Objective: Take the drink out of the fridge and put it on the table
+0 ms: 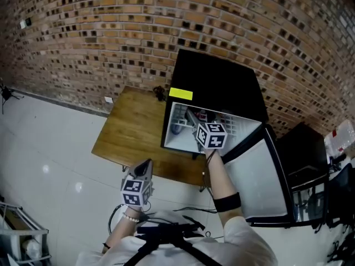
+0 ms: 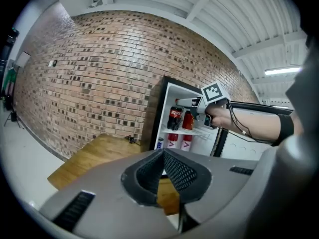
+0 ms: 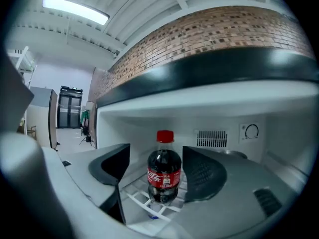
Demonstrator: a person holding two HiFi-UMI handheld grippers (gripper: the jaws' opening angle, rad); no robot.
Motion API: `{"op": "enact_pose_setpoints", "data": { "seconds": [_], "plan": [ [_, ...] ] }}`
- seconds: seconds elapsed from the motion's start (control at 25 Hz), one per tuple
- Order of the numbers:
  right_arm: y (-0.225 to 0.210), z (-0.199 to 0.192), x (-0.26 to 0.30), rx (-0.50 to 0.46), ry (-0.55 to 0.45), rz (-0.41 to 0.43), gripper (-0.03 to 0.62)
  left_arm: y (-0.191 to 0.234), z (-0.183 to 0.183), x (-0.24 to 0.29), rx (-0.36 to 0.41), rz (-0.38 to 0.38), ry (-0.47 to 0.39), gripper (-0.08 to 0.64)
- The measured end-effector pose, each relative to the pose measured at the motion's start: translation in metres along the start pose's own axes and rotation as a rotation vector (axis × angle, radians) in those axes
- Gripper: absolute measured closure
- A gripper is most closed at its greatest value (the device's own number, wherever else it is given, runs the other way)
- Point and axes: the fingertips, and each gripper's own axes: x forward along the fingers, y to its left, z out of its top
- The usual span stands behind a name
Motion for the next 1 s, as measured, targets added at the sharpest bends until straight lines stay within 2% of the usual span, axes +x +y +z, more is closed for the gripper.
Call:
{"op": "enact_pose_setpoints", "data": {
  "seconds": [0.04, 0.28, 0.52, 0.68, 0.76, 1.0],
  "plan": [
    [-0.003, -0.001, 0.006, 0.003, 0.006, -0.007, 0.224, 0.002, 0.0, -0.001, -0.001, 0.003, 0.001, 0.558],
    [-0.014, -0.015, 0.031, 0.01, 0.054, -0.038, 0.204, 0.014, 0.0, -0.005, -0.016, 0.02, 0.006, 0.558],
    [-0.011, -0.027, 0.041, -0.001, 0.096, -0.038, 0.205, 0.022, -0.002, -0.009, -0.021, 0.032, 0.007, 0.558],
    [-0.01, -0.031, 0.045, -0.01, 0.109, -0.043, 0.226, 0.02, -0.003, -0.009, -0.025, 0.03, 0.011, 0.558],
    [-0.012, -0.031, 0.047, -0.017, 0.112, -0.052, 0.265, 0.021, -0.004, -0.01, -0.027, 0.031, 0.011, 0.558],
    [-0.012, -0.031, 0.045, -0.024, 0.115, -0.06, 0.272, 0.021, -0.007, -0.012, -0.034, 0.038, 0.012, 0.557]
  ]
}}
